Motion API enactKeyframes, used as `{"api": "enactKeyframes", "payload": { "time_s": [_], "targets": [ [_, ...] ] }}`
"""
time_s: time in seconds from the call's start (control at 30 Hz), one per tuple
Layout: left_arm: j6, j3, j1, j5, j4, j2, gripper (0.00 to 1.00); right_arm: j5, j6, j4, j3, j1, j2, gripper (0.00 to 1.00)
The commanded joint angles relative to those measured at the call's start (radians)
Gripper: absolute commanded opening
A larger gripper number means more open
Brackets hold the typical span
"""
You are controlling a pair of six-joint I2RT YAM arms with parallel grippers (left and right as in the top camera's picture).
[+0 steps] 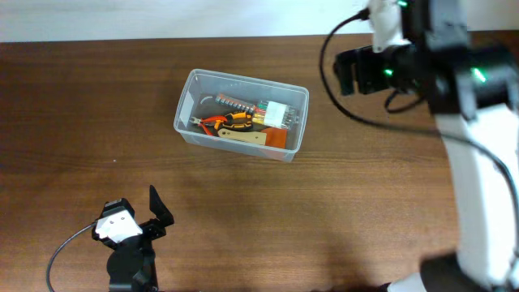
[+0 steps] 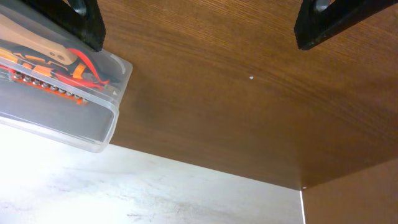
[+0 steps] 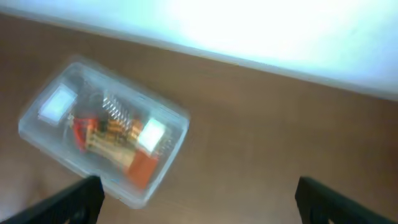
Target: Pack container
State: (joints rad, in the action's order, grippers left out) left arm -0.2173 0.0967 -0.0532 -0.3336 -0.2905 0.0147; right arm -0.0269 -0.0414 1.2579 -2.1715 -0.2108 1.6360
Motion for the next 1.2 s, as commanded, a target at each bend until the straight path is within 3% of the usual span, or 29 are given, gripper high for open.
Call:
{"api": "enactKeyframes", "payload": {
  "time_s": [0.0, 0.1, 0.23, 0.57, 0.77, 1.17],
  "targets": [
    [0.009, -0.004, -0.004, -0.004, -0.001, -0.005, 0.99, 0.115, -0.010, -0.217, 0.212, 0.003, -0.214, 0.99],
    [0.009, -0.004, -0.004, -0.004, -0.001, -0.005, 0.99, 0.118, -0.010, -0.424, 0.455, 0.011, -0.386, 0.99],
    [0.009, -0.003, -0.004, -0.003, -0.001, -0.005, 0.99, 0.117, -0.009, -0.572, 0.792, 0.042, -0.631, 0.99],
    [0.009, -0.004, -0.004, -0.003, -0.001, -0.005, 0.99, 0.088, 0.028, -0.586, 1.565, 0.115, -1.308, 0.99],
    [0.009, -0.004, -0.004, -0.004, -0.001, -0.005, 0.99, 0.034, 0.029, -0.586, 1.838, 0.141, -1.631, 0.99],
    [0.009, -0.004, -0.004, -0.004, -0.001, -0.005, 0.99, 0.027, 0.028, -0.644, 2.016, 0.140, -1.608, 0.99]
  ]
}}
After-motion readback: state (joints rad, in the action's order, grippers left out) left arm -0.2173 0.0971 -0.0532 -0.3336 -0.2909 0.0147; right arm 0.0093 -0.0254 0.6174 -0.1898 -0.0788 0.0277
